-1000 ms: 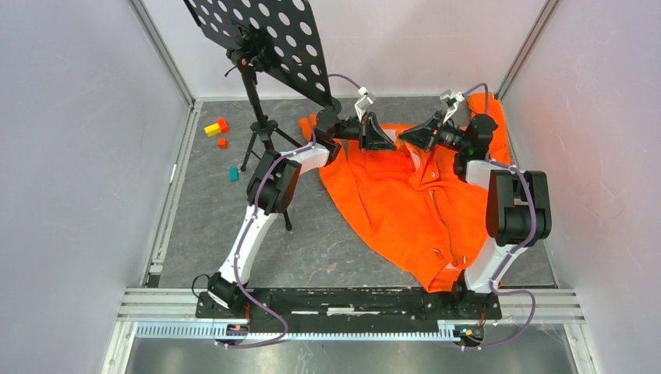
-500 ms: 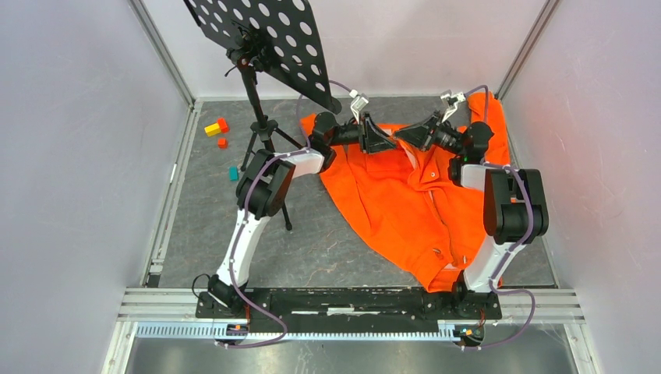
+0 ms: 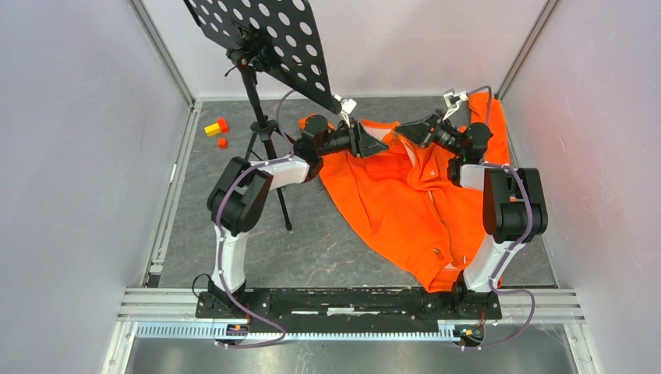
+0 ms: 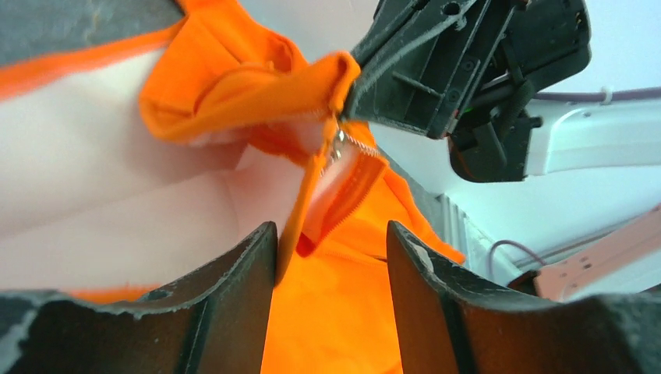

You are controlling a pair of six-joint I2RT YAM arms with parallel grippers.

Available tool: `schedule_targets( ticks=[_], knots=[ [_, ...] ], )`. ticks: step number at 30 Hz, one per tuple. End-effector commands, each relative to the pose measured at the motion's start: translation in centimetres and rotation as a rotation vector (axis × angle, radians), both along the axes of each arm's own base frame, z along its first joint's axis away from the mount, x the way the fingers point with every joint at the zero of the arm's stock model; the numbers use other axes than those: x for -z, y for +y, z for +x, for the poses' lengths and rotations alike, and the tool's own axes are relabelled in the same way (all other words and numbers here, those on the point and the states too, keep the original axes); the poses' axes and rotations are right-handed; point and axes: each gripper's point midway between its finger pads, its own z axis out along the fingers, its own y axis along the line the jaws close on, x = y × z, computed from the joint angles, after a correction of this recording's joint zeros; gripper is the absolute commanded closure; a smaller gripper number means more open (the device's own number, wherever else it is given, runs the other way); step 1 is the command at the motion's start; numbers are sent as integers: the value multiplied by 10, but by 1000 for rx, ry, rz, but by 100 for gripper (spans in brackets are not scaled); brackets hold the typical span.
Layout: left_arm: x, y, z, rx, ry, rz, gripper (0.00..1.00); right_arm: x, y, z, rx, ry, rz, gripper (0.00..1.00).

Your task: Zip up the jacket

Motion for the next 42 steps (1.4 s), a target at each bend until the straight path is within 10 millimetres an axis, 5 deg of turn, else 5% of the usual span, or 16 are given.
schedule_targets(
  ticks=[1, 5, 9, 19, 25, 35, 39, 42],
  knots=[
    [-22, 17, -14, -176, 270, -88, 42, -26, -8, 10, 75, -76, 36, 100],
    [-31, -7, -48, -238, 262, -138, 41, -35, -7, 5, 64, -84, 88, 100],
    [-33, -18, -38, -355, 206, -224, 40, -47, -5, -3, 42, -97, 149, 100],
    [5, 33, -27, -697, 252, -92, 36, -48, -7, -4, 81, -83, 134, 100],
    [-4, 52, -34, -734, 168, -67, 39, -47, -7, -1, 80, -81, 133, 100],
    [-13, -1, -34, -531, 178, -140, 43, -42, -7, -3, 80, -71, 133, 100],
    [-12, -20, -36, -458, 183, -169, 61, -38, -7, -4, 80, -64, 134, 100],
    [-13, -19, -29, -485, 216, -224, 64, -37, -8, -3, 83, -61, 135, 100]
  ],
)
